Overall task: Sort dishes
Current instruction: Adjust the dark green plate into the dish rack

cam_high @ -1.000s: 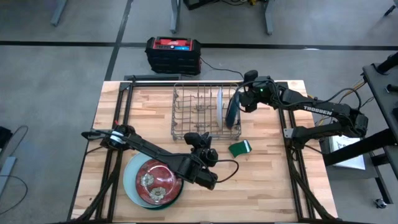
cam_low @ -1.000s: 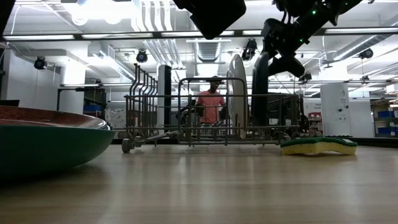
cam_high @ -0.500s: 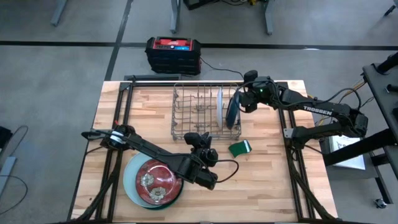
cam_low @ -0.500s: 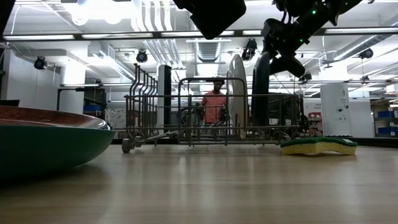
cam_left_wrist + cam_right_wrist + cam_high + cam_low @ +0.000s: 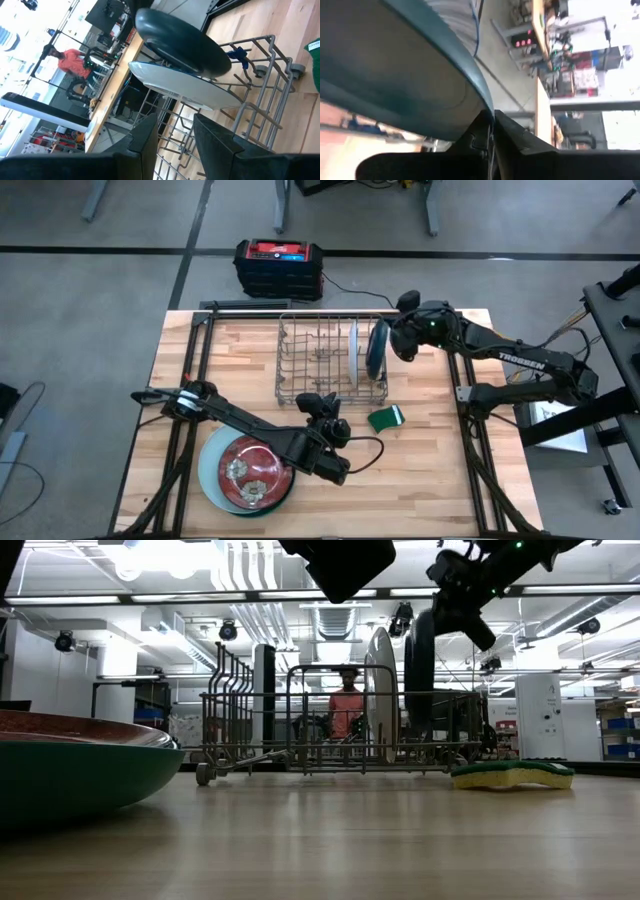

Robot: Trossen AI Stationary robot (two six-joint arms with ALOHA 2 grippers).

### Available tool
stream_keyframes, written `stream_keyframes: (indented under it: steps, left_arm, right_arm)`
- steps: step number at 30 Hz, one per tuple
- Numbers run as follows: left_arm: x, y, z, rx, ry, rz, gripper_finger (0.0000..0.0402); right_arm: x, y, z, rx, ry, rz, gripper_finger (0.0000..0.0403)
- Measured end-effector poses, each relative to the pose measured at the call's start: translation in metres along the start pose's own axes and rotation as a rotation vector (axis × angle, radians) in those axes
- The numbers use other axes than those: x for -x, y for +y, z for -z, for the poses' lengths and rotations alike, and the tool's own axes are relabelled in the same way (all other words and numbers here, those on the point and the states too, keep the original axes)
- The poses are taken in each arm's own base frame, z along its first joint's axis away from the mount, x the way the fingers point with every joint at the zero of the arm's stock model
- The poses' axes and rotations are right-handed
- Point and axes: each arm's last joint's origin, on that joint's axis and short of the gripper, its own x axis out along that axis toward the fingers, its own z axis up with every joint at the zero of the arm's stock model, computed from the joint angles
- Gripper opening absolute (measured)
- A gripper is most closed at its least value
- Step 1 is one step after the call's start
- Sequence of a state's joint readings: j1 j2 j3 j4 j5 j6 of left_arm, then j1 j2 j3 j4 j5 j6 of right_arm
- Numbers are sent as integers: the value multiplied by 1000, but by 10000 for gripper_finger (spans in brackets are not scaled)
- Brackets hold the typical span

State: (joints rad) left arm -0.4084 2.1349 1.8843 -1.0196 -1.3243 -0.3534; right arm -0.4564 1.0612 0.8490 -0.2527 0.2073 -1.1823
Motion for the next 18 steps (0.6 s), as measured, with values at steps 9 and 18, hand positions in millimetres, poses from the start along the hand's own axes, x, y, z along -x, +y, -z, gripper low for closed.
stream_keyframes:
  steps: [9,18]
  left_arm:
    - [0,0,1,-6,2,-1,116]
    - [0,0,1,-6,3,-1,116]
  right_arm:
    - [20,-7,-1,-13,-114,32,3]
    - [16,-3,-3,15,-199,-12,1]
